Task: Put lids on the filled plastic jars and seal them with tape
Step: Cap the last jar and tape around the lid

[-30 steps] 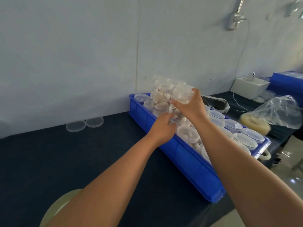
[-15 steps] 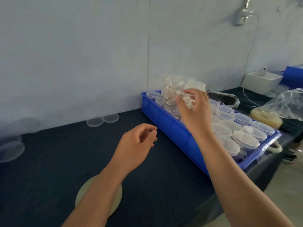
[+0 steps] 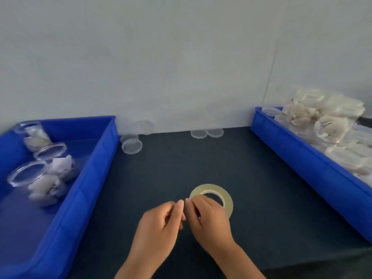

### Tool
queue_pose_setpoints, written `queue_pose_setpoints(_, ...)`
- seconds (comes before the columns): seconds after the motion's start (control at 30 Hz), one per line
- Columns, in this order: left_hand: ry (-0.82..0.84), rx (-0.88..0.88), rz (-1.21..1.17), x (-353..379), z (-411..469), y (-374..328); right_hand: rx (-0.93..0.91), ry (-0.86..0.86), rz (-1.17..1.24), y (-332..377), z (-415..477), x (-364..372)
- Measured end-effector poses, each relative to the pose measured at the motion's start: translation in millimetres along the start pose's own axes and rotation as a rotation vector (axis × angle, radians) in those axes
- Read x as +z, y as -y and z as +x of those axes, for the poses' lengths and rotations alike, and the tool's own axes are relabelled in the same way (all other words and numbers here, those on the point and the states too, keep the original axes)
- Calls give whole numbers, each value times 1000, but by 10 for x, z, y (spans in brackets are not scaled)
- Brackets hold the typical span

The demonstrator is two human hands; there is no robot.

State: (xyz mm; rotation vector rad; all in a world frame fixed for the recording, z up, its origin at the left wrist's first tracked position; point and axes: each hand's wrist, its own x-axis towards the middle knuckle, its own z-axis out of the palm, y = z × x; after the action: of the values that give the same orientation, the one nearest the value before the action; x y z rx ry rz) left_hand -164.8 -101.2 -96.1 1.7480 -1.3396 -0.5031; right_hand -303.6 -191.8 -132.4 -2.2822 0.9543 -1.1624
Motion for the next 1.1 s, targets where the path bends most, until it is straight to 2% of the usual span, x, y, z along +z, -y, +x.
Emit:
queue_pose_setpoints(0.07,-6,-31,46,-128,-136,159,-143,-41,-86,42,-110,165)
queue_pose_setpoints(0.2,13,-19,142,-360,-346,296,-353,3,-207,34,-230,363)
queue_pose_setpoints(0.3,5,38,156,-675,-336,134,-368,16,-180,7,-203,380)
queue_pose_setpoints(0.43,-61,71,172,-1476,-119,-200,-365,5,-147,5,-186,390)
queue_pose_setpoints(0.57,-106,-110,464,-2297,500,-115,-392,5,-135,-25,-174,421)
queue_pose_setpoints(0.7,-59,-413,767,-2756,1191,541,-404,0,-118,-22,-158,447)
queue_pose_setpoints(0.77,-114,-601,814,-2822,1321,883,-403,7,-112,-22,-139,439)
queue_pose_setpoints(0.83,-236,-735,714,-2837,1355,1114,-396,22,-112,-32,-121,430)
queue_pose_setpoints(0.93,-263,-771,560,-2845,1387,1237,-393,29,-111,-41,-111,442)
queue_pose_setpoints(1.03,-101,-690,618,-2838,1394,1183,-381,50,-96,-57,-104,444)
queue_pose_setpoints(1.1,-32,-707,665,-2802,1349,1110,-363,66,-83,-55,-107,439)
